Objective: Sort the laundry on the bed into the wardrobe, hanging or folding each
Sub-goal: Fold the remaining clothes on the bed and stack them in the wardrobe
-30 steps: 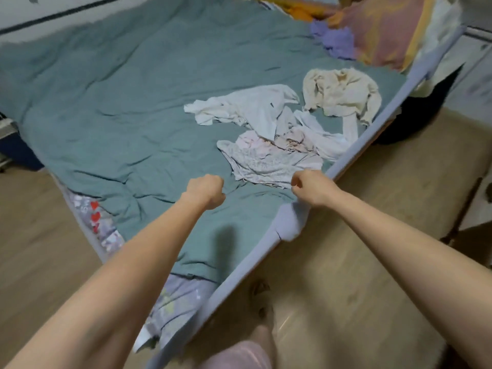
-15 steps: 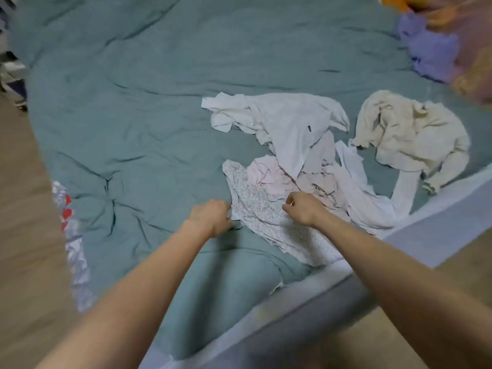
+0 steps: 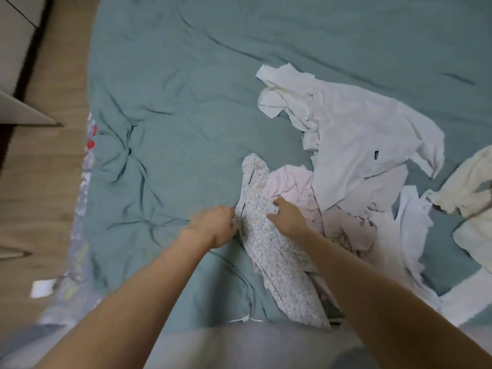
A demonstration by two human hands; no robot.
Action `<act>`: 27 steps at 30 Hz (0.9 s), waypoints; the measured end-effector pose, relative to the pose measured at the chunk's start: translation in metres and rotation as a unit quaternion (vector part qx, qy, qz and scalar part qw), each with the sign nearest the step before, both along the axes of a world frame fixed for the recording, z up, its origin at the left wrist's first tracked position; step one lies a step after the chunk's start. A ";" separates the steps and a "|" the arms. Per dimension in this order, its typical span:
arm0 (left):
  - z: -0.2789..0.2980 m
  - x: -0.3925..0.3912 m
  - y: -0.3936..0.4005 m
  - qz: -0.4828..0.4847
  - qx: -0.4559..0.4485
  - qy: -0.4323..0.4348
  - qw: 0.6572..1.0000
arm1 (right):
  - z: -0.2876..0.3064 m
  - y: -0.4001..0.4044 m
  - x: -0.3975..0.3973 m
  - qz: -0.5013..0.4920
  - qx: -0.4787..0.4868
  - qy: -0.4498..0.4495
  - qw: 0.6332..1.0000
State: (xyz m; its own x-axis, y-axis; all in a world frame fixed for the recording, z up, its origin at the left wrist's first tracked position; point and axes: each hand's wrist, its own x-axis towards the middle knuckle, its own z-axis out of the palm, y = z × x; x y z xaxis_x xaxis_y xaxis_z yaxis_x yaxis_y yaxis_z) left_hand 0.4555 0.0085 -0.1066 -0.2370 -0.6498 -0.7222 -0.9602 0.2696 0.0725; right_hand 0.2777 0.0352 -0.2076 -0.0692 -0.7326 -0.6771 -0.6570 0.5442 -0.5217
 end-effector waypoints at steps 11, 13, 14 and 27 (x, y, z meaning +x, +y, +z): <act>0.030 0.030 -0.017 0.362 0.007 0.301 0.882 | 0.112 -0.033 -0.022 -0.055 -0.131 -0.263 0.954; 0.044 0.031 -0.025 0.407 0.028 0.360 0.839 | 0.148 -0.044 -0.031 -0.102 -0.127 -0.328 0.930; 0.051 0.030 -0.030 0.422 0.044 0.384 0.820 | 0.166 -0.049 -0.032 -0.111 -0.127 -0.354 0.920; 0.153 0.031 -0.054 0.543 0.264 0.408 0.685 | 0.320 -0.043 0.001 -0.069 -0.284 -0.340 0.894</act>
